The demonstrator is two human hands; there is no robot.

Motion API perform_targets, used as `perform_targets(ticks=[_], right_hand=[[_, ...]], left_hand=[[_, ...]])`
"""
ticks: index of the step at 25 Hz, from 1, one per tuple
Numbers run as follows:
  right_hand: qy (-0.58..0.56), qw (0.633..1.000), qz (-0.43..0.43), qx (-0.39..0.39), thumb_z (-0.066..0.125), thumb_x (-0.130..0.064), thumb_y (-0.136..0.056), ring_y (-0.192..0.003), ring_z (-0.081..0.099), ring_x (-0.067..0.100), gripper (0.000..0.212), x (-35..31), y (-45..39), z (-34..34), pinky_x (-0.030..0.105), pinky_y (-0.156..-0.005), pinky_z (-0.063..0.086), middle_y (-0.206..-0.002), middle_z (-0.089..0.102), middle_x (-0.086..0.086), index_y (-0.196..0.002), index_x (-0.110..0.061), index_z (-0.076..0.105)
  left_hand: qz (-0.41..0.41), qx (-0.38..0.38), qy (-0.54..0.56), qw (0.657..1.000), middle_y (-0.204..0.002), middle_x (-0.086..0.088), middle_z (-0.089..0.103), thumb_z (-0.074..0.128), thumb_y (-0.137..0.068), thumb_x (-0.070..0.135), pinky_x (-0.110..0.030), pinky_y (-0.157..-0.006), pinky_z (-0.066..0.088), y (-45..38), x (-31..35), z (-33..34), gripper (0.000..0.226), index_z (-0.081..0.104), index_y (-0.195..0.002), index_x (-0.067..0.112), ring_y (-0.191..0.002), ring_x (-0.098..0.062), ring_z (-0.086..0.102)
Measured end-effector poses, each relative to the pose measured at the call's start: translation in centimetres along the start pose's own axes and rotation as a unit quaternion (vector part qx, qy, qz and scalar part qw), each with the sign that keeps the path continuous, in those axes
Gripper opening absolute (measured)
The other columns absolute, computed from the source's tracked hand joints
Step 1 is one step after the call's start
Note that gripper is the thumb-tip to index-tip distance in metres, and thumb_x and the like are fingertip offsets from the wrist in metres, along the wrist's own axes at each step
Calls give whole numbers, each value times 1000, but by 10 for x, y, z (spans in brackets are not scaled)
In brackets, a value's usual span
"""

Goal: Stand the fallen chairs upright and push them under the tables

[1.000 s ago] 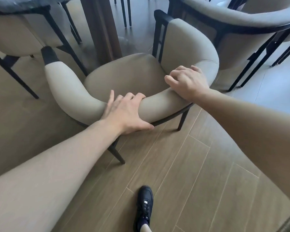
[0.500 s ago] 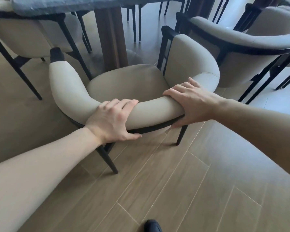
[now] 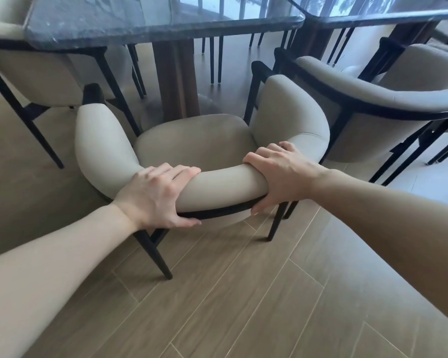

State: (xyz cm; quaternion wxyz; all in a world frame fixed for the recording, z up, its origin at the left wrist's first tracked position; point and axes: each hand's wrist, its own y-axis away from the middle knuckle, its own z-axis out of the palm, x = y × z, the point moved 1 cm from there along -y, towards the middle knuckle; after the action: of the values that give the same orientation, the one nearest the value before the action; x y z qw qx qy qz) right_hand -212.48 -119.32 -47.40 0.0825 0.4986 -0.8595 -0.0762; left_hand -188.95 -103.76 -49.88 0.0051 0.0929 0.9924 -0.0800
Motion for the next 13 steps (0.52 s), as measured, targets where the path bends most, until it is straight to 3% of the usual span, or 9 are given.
perform_targets(ticks=[7, 13], right_hand=[[-19, 1000, 14, 11, 61, -91, -46, -106, 50, 21, 99, 17, -39, -3, 47, -105, 34, -111, 55, -8, -124, -33, 44], [-27, 999, 21, 13, 62, -90, -46, -105, 49, 21, 97, 25, -60, -7, 47, -105, 33, -111, 54, -9, -123, -34, 44]], left_hand=[[-20, 14, 5, 1000, -113, 0, 71, 80, -58, 71, -38, -74, 54, -30, -30, 5, 94, 61, -130, 15, -92, -29, 68], [-14, 21, -14, 1000, -106, 0, 72, 59, -59, 79, -36, -69, 53, -45, -48, 8, 94, 62, -128, 15, -88, -29, 69]])
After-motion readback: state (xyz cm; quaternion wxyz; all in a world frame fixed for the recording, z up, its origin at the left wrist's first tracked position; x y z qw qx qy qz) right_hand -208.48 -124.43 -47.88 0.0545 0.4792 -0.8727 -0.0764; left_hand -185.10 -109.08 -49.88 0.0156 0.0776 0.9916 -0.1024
